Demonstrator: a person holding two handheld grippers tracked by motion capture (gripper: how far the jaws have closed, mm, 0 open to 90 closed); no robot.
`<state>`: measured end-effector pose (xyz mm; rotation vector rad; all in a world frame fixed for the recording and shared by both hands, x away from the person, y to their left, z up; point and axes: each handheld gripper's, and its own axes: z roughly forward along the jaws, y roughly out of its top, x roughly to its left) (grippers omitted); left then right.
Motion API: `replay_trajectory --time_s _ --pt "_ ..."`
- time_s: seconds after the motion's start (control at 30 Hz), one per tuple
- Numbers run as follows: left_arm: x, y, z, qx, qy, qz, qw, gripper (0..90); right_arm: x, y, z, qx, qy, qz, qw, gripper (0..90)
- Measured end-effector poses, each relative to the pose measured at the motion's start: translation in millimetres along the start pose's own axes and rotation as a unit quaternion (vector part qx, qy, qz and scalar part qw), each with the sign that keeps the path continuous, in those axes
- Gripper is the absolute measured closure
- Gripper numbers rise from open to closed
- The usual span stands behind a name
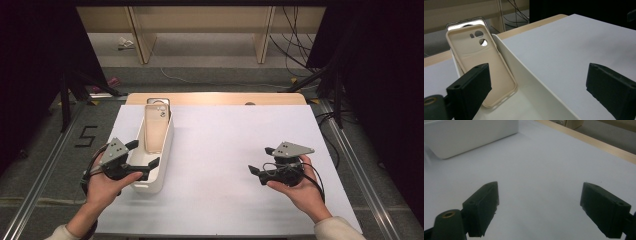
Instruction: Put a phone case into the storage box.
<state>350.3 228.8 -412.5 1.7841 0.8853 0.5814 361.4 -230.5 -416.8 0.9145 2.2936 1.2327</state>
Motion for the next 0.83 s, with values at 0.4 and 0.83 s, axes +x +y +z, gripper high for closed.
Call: replay_trajectory --time_s 0.4,0.83 --pt "0.9 -6.8 -2.9 0.003 -0.003 0.000 1.0000 5.4 0.1 0.0 0.0 0.000 0.000 0.000 1.0000 16.3" --pt "-1.1 -11.0 -1.6 0.003 -0.001 0.004 1.0000 5.4 0.4 0.3 0.5 -0.001 0.000 -0.002 1.0000 16.3"
